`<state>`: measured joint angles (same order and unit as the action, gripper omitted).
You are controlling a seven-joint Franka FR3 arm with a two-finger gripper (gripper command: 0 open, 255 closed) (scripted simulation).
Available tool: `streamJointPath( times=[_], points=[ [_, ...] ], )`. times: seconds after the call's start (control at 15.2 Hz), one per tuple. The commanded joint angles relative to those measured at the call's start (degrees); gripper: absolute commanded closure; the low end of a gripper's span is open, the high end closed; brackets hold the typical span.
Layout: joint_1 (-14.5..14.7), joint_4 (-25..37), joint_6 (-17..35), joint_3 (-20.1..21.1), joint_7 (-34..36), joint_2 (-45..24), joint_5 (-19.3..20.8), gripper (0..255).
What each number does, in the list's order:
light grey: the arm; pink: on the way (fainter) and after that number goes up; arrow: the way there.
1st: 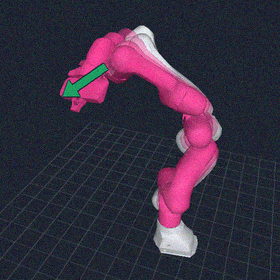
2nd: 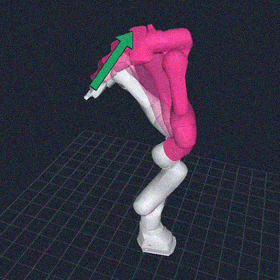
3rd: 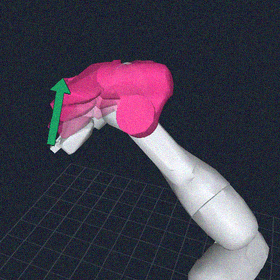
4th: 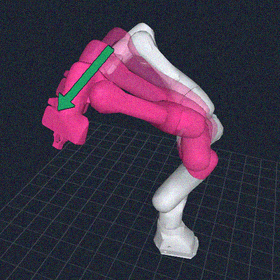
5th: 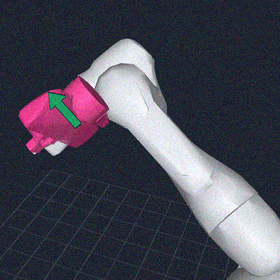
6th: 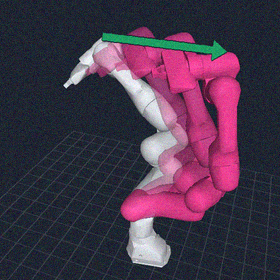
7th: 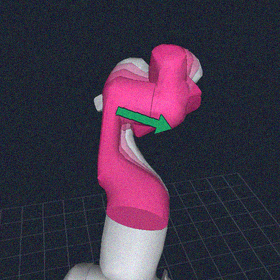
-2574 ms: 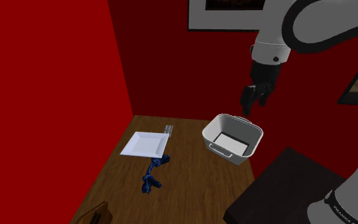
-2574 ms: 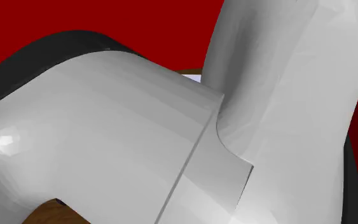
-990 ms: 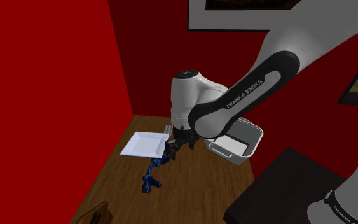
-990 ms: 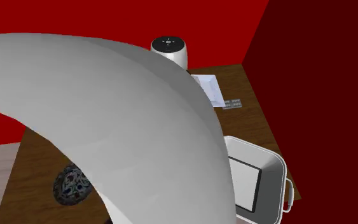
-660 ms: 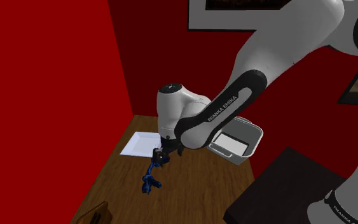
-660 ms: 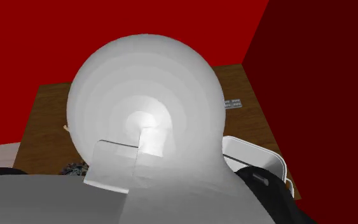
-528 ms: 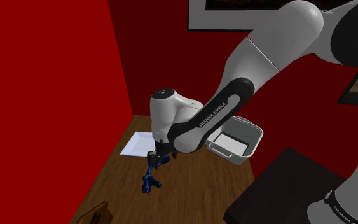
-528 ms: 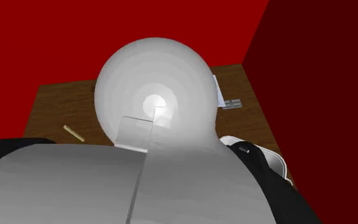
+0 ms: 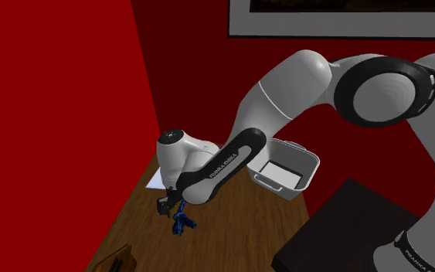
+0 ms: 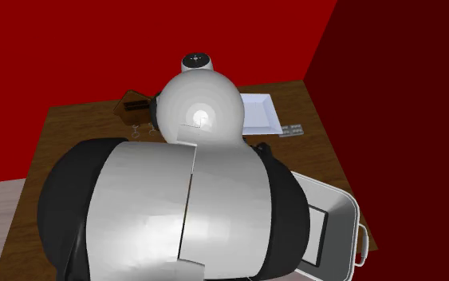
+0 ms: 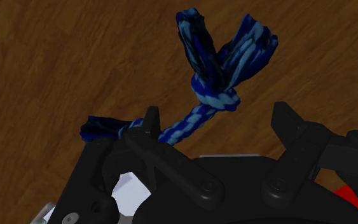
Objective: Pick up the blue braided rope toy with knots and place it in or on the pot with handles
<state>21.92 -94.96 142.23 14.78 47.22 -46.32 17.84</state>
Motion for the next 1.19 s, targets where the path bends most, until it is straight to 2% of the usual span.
streamJointPath(
  times=[0.0,0.46,0.92,0.99,1.12],
  points=[
    [0.75,2.44,0.10,-0.44,0.25,-2.40,0.31,0],
    [1.57,4.89,2.18,-1.45,0.58,-6.87,1.04,0],
    [1.57,4.91,2.16,-1.44,0.58,-6.87,1.04,0],
    [1.57,4.91,2.16,-1.44,0.58,-6.87,1.04,255],
    [1.57,4.91,2.16,-1.44,0.58,-6.87,1.04,255]
  ],
)
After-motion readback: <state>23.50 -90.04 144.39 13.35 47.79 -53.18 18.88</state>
